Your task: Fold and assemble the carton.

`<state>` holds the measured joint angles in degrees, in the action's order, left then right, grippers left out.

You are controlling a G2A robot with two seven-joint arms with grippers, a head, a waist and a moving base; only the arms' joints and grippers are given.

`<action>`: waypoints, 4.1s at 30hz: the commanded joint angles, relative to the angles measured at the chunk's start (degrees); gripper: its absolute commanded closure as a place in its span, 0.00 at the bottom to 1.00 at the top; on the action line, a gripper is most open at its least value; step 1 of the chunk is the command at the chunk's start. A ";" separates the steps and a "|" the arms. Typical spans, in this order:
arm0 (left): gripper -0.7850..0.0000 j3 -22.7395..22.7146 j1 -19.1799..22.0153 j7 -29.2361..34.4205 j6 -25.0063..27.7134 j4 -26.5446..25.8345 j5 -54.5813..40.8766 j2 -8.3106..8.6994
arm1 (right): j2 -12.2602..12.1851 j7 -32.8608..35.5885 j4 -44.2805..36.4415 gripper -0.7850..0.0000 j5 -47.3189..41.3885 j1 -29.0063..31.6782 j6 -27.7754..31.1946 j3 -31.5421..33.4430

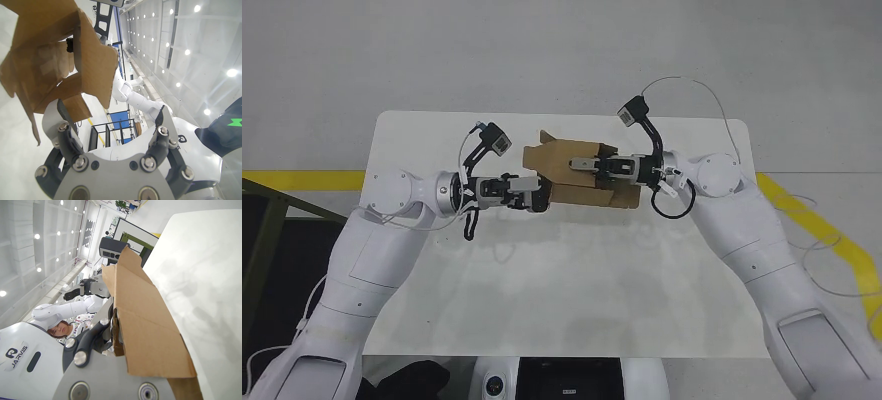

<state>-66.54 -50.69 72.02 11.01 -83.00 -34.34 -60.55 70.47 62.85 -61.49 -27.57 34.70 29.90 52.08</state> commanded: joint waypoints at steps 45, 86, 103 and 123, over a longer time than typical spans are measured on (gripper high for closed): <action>0.00 -1.93 -0.25 -8.52 4.51 6.70 21.86 1.48 | -1.20 3.81 -6.27 1.00 -1.81 4.24 -1.55 6.54; 0.00 0.98 2.72 -7.39 5.60 6.97 18.58 0.92 | 0.54 7.89 -9.29 1.00 -5.40 4.00 -2.12 3.04; 0.00 1.00 2.92 -7.27 5.69 7.59 17.46 0.94 | 1.01 7.64 -8.49 1.00 -5.30 3.68 -2.10 2.98; 0.00 0.65 0.54 -7.06 5.03 5.19 17.96 1.39 | 0.64 -1.69 -6.57 1.00 -1.49 5.09 -3.67 6.78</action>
<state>-65.73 -50.23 65.01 16.08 -77.89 -16.18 -59.19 71.13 61.20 -68.07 -29.67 39.78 26.27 58.92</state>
